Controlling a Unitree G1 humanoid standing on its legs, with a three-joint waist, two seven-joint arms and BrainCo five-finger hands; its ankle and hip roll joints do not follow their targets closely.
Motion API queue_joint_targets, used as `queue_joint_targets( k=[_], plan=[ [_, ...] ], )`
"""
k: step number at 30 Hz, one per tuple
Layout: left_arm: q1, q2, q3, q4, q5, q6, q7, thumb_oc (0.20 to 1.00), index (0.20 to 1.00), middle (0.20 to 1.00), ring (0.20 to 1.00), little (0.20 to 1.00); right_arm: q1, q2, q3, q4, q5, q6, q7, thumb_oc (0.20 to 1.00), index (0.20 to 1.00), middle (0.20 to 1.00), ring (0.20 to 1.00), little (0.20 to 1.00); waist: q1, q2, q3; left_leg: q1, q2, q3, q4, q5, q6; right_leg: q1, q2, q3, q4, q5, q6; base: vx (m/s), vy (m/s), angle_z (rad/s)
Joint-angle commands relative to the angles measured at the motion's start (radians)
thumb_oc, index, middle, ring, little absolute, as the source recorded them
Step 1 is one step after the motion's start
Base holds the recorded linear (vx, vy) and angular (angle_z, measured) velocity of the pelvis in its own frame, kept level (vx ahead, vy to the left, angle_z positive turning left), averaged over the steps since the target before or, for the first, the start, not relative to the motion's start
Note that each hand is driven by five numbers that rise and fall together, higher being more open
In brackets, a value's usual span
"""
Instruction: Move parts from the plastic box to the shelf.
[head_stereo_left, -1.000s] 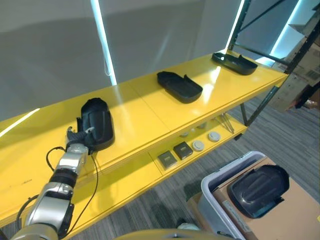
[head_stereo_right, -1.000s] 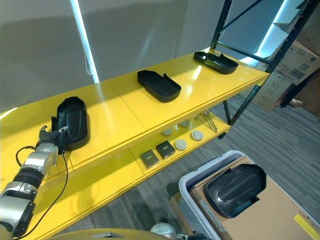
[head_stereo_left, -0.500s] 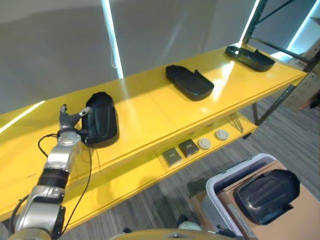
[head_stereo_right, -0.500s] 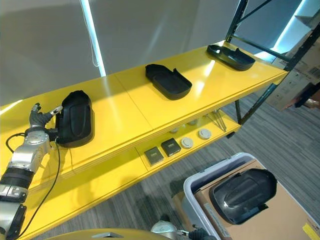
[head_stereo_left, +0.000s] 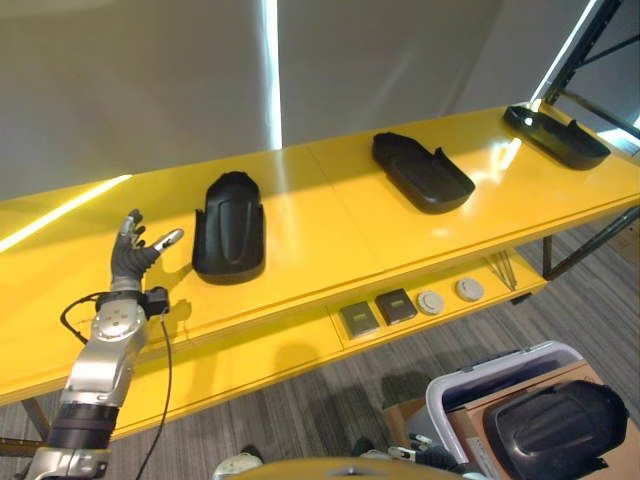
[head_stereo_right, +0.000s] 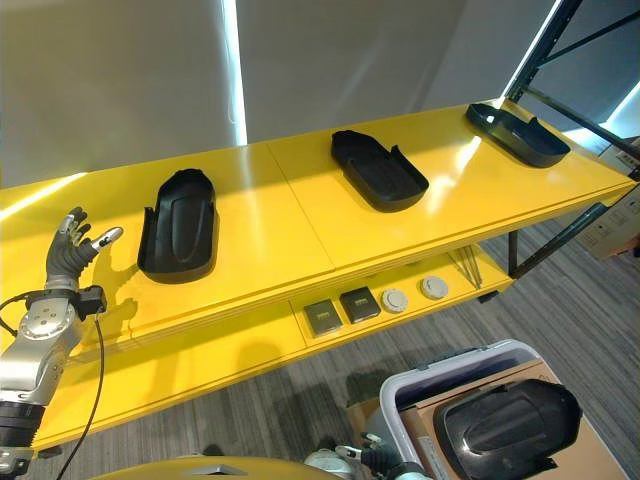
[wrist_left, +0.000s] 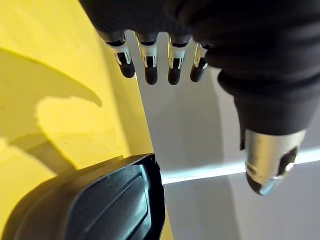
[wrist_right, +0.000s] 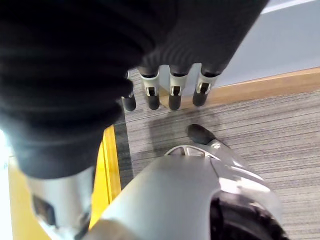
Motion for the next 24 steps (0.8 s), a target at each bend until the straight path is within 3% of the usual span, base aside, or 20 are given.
queue_joint_targets(
  k=[1, 5, 10, 12, 13, 14, 19, 20, 22, 24],
  plan=[
    [0.035, -0.072, -0.025, -0.197, -0.088, -0.254, -0.09, 1.0, 1.0, 1.0, 1.0, 1.0, -0.034, -0.001, -0.065, 0.011, 0.101, -0.029, -0.01, 1.0, 1.0, 1.0, 1.0, 1.0, 0.038, -0.031, 0.083, -0.238, 0.123, -0.053, 0.243, -0.045, -0.044, -0.041, -0.03, 0.078, 0.044, -0.086, 0.043, 0.05, 0.003, 0.02],
    [0.053, -0.068, -0.014, -0.198, -0.086, -0.265, -0.126, 1.0, 1.0, 1.0, 1.0, 1.0, -0.013, 0.001, -0.072, -0.003, 0.092, -0.012, -0.005, 1.0, 1.0, 1.0, 1.0, 1.0, 0.031, -0.023, 0.068, -0.2, 0.119, -0.052, 0.194, -0.032, -0.048, -0.036, -0.028, 0.07, 0.036, -0.084, 0.043, 0.06, -0.027, 0.05],
    [0.055, -0.061, -0.014, -0.215, -0.085, -0.329, -0.202, 1.0, 1.0, 1.0, 1.0, 1.0, -0.019, 0.015, -0.072, 0.024, 0.069, 0.016, 0.001, 1.0, 1.0, 1.0, 1.0, 1.0, 0.02, -0.008, 0.045, -0.134, 0.096, -0.047, 0.123, -0.024, -0.042, -0.031, -0.029, 0.066, 0.033, -0.074, 0.049, 0.07, 0.011, 0.07],
    [0.03, -0.051, -0.015, -0.251, -0.121, -0.371, -0.329, 1.0, 1.0, 1.0, 1.0, 1.0, -0.018, 0.03, -0.073, 0.072, 0.051, -0.01, 0.01, 1.0, 1.0, 1.0, 1.0, 1.0, 0.013, 0.001, 0.035, -0.112, 0.086, -0.039, 0.103, -0.027, -0.035, -0.035, -0.037, 0.067, 0.041, -0.071, 0.056, 0.07, 0.045, 0.05],
    [0.022, -0.045, -0.016, -0.29, -0.16, -0.373, -0.431, 1.0, 1.0, 1.0, 1.0, 1.0, -0.009, 0.039, -0.075, 0.091, 0.046, -0.028, 0.002, 1.0, 1.0, 1.0, 1.0, 1.0, 0.009, 0.006, 0.03, -0.099, 0.079, -0.032, 0.093, -0.031, -0.031, -0.037, -0.042, 0.065, 0.04, -0.065, 0.064, 0.06, 0.046, 0.04],
    [0.02, -0.042, -0.017, -0.301, -0.181, -0.366, -0.458, 1.0, 1.0, 1.0, 1.0, 1.0, -0.007, 0.04, -0.077, 0.097, 0.043, -0.032, 0.003, 1.0, 1.0, 1.0, 1.0, 1.0, 0.008, 0.008, 0.03, -0.097, 0.077, -0.031, 0.09, -0.032, -0.03, -0.038, -0.043, 0.065, 0.04, -0.063, 0.066, 0.04, 0.038, 0.05],
    [0.026, -0.011, -0.015, -0.359, -0.311, -0.255, -0.756, 1.0, 1.0, 1.0, 1.0, 1.0, 0.007, 0.04, -0.094, 0.115, -0.006, -0.046, 0.017, 1.0, 1.0, 1.0, 1.0, 1.0, 0.0, 0.019, 0.023, -0.081, 0.063, -0.017, 0.077, -0.039, -0.022, -0.046, -0.054, 0.065, 0.041, -0.052, 0.082, 0.02, 0.03, 0.0],
    [0.042, 0.018, -0.018, -0.377, -0.328, -0.198, -0.867, 1.0, 1.0, 1.0, 1.0, 1.0, 0.008, 0.031, -0.104, 0.127, -0.011, -0.057, 0.03, 1.0, 1.0, 1.0, 1.0, 1.0, -0.001, 0.025, 0.022, -0.077, 0.06, -0.012, 0.075, -0.041, -0.02, -0.05, -0.058, 0.064, 0.044, -0.049, 0.086, 0.02, 0.031, -0.02],
    [0.053, 0.037, -0.028, -0.388, -0.345, -0.156, -0.924, 1.0, 1.0, 1.0, 1.0, 1.0, 0.008, 0.025, -0.106, 0.133, -0.012, -0.061, 0.034, 1.0, 1.0, 1.0, 1.0, 1.0, -0.001, 0.029, 0.022, -0.076, 0.058, -0.01, 0.074, -0.042, -0.018, -0.051, -0.061, 0.062, 0.045, -0.048, 0.089, 0.01, 0.033, -0.02],
    [0.077, 0.062, -0.048, -0.394, -0.374, -0.068, -1.005, 1.0, 1.0, 1.0, 1.0, 1.0, 0.011, 0.014, -0.109, 0.135, -0.022, -0.064, 0.044, 1.0, 1.0, 1.0, 1.0, 1.0, -0.002, 0.037, 0.022, -0.076, 0.054, -0.006, 0.073, -0.045, -0.015, -0.055, -0.065, 0.063, 0.046, -0.045, 0.093, 0.0, 0.04, -0.01]
  ],
)
